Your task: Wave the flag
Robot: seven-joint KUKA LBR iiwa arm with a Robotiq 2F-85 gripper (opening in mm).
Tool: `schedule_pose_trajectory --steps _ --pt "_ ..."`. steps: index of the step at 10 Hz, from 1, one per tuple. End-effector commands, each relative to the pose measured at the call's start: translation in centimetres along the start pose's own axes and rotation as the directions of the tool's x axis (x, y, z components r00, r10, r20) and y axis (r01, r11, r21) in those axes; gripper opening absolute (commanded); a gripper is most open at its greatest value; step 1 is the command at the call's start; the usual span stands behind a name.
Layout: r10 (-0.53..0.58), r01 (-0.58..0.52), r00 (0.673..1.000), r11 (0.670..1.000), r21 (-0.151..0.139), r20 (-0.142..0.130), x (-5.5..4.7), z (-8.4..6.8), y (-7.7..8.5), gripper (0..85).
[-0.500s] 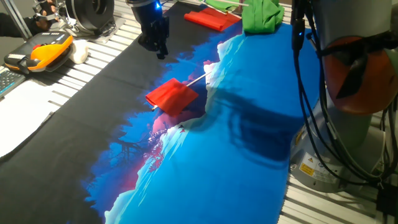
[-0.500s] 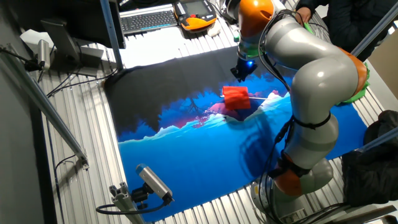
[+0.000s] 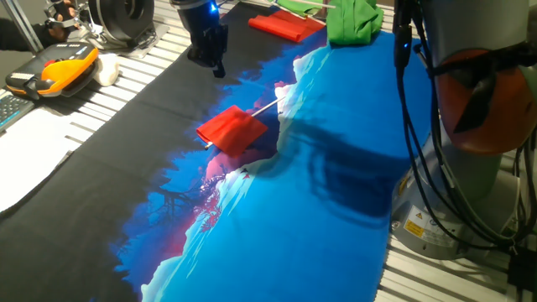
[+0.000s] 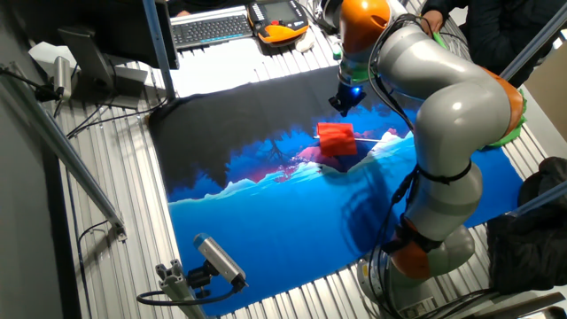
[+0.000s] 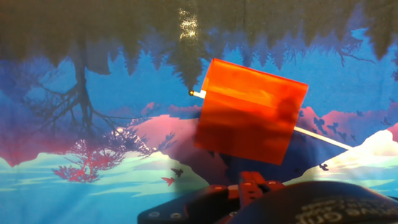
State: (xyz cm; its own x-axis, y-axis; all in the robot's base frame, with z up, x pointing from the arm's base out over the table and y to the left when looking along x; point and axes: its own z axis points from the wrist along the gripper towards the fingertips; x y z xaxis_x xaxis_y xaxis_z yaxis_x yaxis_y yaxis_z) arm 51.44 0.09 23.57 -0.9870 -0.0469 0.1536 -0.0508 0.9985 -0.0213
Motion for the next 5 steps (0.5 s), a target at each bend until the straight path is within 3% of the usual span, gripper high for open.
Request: schedule_pose_trajectory --steps 1,5 --pt "-0.008 0.008 1.0 1.0 0.001 -0.001 0.01 -0.01 0.0 0.0" --pt "-0.078 0.078 0.997 0.997 0.009 -0.011 0.01 0.0 0.02 0.0"
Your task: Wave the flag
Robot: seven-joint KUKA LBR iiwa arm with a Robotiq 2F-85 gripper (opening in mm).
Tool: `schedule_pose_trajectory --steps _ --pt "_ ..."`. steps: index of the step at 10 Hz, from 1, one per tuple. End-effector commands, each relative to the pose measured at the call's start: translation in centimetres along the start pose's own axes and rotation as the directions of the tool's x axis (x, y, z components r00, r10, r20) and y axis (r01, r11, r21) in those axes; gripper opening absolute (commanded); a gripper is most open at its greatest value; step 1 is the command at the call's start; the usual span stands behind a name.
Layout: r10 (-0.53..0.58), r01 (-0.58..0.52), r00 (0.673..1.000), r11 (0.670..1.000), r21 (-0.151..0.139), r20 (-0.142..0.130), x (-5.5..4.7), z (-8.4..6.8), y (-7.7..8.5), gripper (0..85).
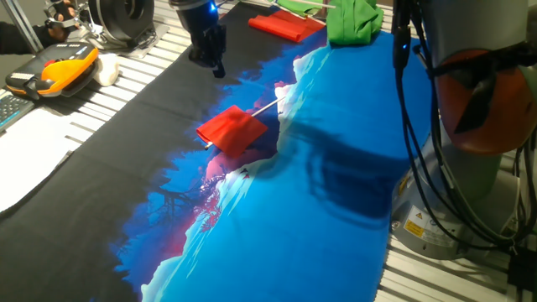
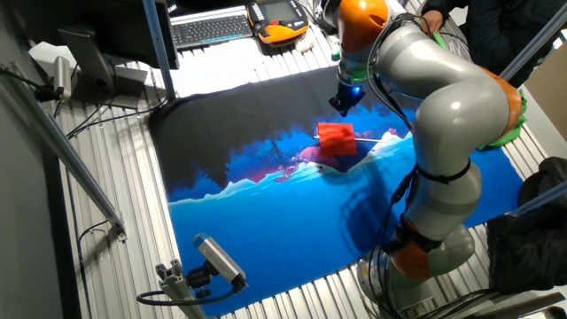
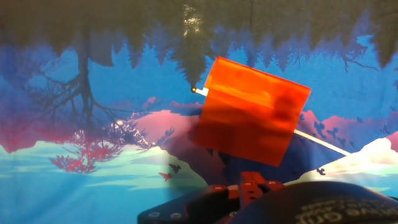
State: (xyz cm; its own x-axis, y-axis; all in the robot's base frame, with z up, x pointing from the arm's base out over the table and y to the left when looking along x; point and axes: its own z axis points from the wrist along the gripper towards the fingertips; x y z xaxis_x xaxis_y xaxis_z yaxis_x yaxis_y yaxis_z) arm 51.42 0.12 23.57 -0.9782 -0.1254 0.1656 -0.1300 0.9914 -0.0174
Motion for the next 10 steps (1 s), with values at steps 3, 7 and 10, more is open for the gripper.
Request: schedule_pose_trajectory --steps 3,7,10 --pt "-0.101 0.102 0.995 0.995 0.014 -0.018 0.0 0.0 -0.01 0.0" --pt "-0.291 0.289 0.957 0.952 0.099 0.007 0.0 0.0 -0.01 0.0" --pt "-0.289 0.284 0.957 0.952 0.116 0.033 0.0 0.0 -0.01 0.0"
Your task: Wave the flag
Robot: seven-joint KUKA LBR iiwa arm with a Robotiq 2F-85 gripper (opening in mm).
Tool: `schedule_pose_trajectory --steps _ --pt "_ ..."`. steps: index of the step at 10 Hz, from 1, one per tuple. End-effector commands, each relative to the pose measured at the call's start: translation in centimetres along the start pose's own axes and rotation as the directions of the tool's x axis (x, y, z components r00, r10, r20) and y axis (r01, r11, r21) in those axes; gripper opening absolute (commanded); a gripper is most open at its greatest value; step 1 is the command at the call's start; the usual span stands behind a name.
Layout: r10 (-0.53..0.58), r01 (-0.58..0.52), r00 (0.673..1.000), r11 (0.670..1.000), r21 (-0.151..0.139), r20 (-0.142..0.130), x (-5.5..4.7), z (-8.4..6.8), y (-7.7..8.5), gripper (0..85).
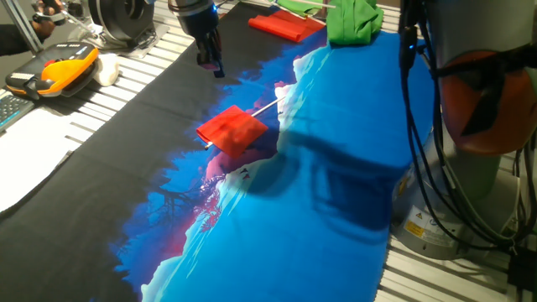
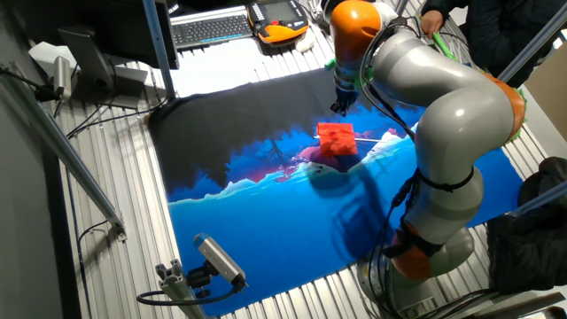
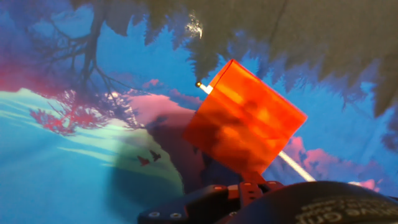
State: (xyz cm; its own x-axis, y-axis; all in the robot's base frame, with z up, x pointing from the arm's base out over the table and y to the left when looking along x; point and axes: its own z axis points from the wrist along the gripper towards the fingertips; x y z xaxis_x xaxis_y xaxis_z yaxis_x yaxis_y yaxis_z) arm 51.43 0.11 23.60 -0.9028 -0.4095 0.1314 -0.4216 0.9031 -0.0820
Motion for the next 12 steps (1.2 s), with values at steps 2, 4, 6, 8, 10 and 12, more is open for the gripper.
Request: schedule_pose_trajectory --steps 2,4,6,8,10,12 --pt "-0.002 0.002 1.0 1.0 -0.022 0.003 0.0 0.02 0.01 0.0" --pt "-0.013 0.013 1.0 1.0 0.001 0.002 0.0 0.02 0.01 0.0" --pt "-0.022 0.022 1.0 0.999 -0.024 0.007 0.0 0.02 0.01 0.0" --pt "-0.022 0.022 1.0 1.0 -0.012 -0.001 0.0 0.02 0.01 0.0" --pt "-0.024 0.024 1.0 1.0 -0.001 -0.018 0.0 0.02 0.01 0.0" --pt "-0.016 0.016 1.0 1.0 -0.026 0.003 0.36 0.6 -0.61 0.0"
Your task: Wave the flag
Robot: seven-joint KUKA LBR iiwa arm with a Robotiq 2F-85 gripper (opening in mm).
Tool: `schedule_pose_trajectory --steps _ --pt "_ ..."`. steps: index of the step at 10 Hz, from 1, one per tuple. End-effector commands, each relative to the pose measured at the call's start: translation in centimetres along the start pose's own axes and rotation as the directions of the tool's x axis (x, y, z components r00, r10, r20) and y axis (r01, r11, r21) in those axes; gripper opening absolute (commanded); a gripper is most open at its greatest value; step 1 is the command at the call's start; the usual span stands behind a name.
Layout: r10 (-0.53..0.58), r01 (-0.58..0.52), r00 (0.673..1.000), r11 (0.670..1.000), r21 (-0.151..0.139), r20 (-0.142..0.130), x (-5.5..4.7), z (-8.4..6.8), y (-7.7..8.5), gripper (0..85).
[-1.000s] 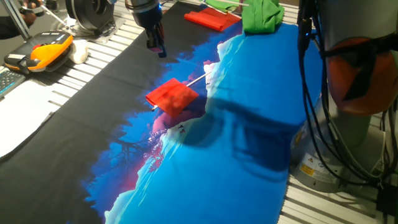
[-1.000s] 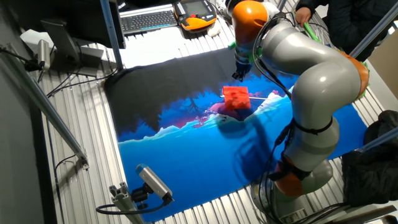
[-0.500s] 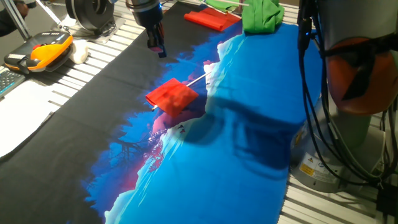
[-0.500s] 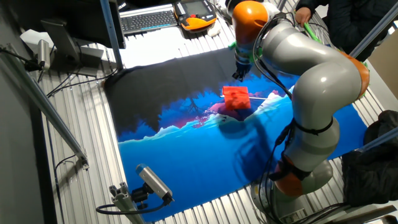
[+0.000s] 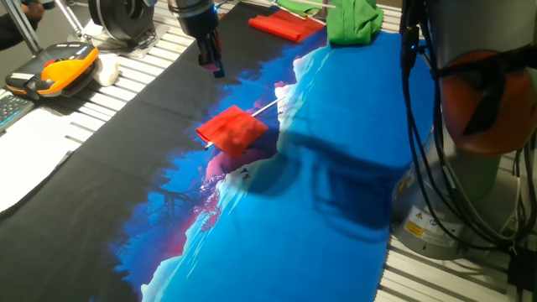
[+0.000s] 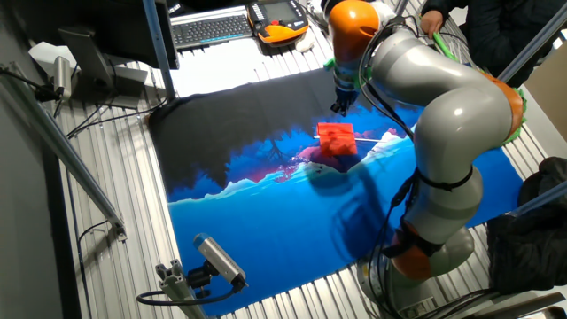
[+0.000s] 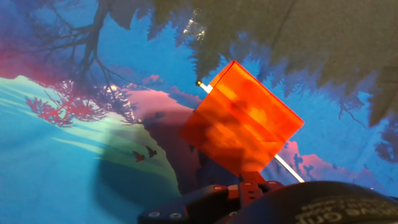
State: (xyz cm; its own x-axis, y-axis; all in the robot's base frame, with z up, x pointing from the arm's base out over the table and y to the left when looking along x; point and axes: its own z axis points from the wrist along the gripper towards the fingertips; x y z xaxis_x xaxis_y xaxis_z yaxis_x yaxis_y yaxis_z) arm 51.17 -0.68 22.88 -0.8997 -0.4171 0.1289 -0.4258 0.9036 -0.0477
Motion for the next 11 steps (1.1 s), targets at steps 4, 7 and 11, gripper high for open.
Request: schedule_pose_trajectory --steps 4,7,11 --pt "0.232 -0.231 0.972 0.973 0.012 -0.044 2.7 2.5 -3.0 0.0" --pt "0.351 -0.351 0.936 0.936 0.011 -0.009 5.4 4.6 -5.7 0.0" --pt "0.674 -0.676 0.735 0.723 -0.143 -0.067 6.9 6.8 -8.1 0.0"
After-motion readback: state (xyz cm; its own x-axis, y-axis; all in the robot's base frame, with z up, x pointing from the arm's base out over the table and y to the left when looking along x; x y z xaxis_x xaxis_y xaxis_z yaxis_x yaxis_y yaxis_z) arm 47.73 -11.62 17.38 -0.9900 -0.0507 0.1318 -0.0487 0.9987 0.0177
